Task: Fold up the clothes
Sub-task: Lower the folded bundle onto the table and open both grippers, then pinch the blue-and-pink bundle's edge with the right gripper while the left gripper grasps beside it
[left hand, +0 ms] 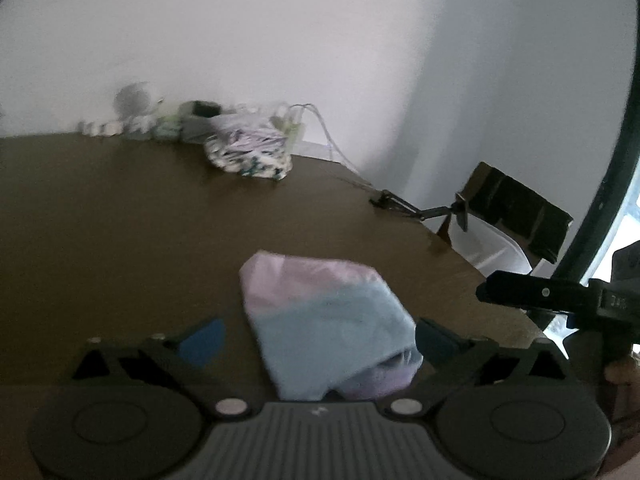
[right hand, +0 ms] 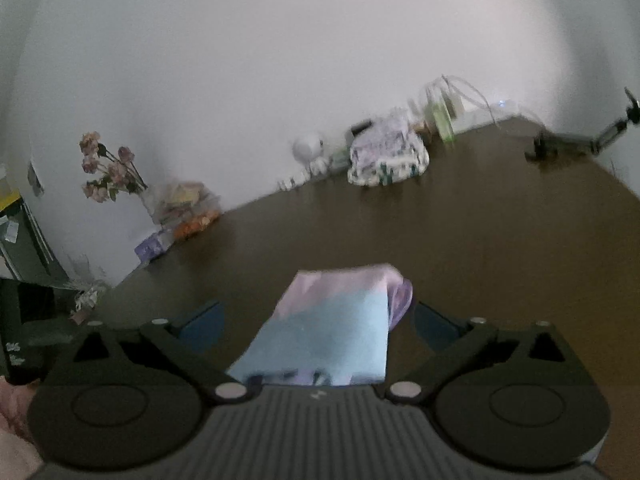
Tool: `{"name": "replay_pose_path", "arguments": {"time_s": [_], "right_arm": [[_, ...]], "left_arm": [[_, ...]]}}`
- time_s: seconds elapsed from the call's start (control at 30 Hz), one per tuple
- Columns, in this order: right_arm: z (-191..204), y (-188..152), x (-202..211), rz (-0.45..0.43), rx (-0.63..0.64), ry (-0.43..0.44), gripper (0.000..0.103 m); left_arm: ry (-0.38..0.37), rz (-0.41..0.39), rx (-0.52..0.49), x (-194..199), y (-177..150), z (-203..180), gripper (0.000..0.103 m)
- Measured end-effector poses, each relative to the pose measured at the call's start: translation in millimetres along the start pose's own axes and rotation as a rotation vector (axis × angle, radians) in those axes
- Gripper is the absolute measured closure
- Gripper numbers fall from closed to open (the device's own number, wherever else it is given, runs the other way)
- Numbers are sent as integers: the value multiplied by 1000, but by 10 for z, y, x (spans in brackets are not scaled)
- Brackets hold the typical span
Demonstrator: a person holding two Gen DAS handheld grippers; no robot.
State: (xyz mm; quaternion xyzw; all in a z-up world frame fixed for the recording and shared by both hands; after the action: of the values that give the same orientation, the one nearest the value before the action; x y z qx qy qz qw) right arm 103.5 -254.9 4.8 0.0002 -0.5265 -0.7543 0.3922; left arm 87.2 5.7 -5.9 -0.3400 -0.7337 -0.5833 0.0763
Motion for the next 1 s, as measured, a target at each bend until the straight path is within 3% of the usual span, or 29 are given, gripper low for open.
{"name": "replay_pose_path", "arguments": {"time_s": [0.17, 0.87, 1.0], "right_arm": [[66, -169, -99, 57, 0, -21, 0], [254, -260, -118, 120, 8, -59, 0], [280, -246, -109, 98, 31, -149, 0]], "left_arm": [[33, 19, 16, 147, -190, 36, 0], [48, 2, 20, 312, -186, -4, 0], [57, 10, 21, 286, -172, -3, 0]]}}
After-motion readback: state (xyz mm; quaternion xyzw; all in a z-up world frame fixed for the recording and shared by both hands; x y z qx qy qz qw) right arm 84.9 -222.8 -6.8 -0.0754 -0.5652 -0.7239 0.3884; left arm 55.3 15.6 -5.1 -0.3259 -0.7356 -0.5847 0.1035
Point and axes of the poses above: each gripper's, at about its wrist camera, not at the fingertips, and x roughly against the way its jaws point, z to its left, y to its top, the point moved 4 cm from there along -x, roughly the way its jaws point, and after that the axes turned 1 degree about -y, right-handed, at the moved point
